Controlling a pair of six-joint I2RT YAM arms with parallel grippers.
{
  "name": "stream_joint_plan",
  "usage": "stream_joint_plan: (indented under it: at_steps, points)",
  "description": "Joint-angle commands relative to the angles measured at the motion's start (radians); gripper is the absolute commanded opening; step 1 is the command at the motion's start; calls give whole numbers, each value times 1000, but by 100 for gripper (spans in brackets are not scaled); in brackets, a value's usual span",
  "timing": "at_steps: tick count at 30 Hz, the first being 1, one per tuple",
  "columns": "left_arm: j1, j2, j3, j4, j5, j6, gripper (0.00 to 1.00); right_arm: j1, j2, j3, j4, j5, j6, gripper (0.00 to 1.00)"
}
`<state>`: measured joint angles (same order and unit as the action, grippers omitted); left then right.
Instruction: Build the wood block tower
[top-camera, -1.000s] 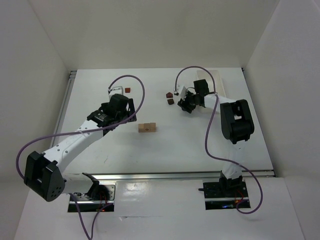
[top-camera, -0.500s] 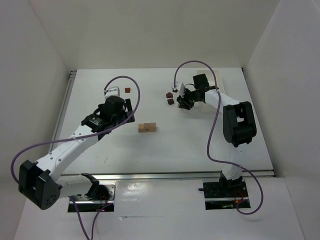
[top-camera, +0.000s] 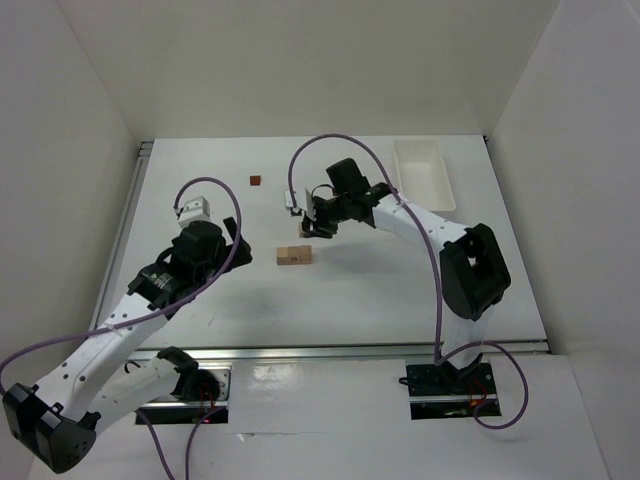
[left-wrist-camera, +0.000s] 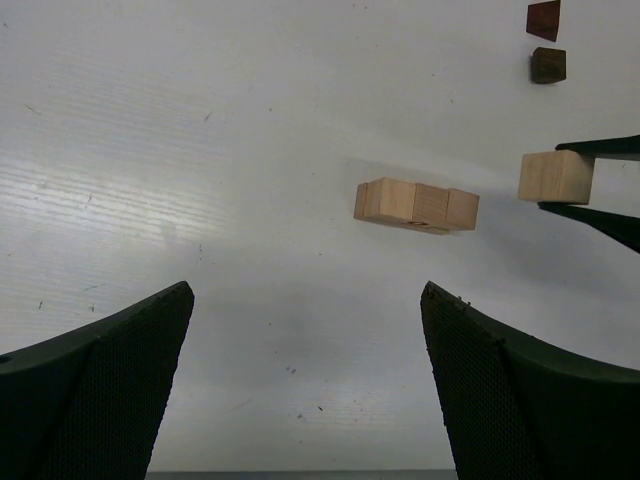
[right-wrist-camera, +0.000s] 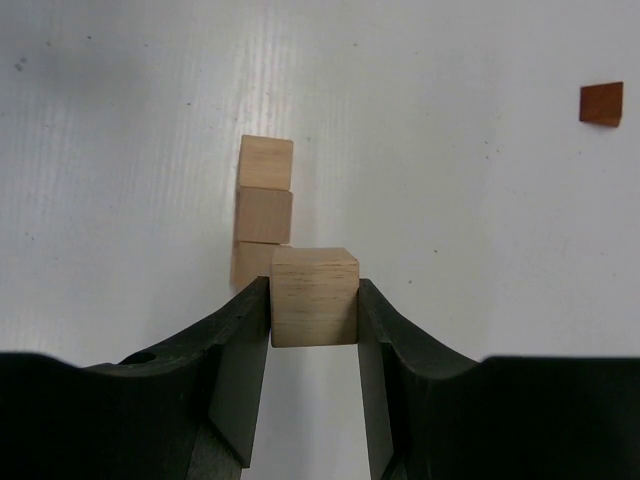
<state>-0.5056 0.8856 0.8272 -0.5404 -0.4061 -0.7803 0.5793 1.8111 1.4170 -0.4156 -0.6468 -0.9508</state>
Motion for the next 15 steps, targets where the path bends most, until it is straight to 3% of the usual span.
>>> stream_joint_plan:
  at_steps: [1, 15]
  points:
    - [-4, -30, -8, -10, 3, -45, 100, 45, 14, 39, -26, 28, 7, 21]
    - [-4, -59, -26, -42, -8, -43, 100, 140, 89, 59, -6, 73, -3, 26]
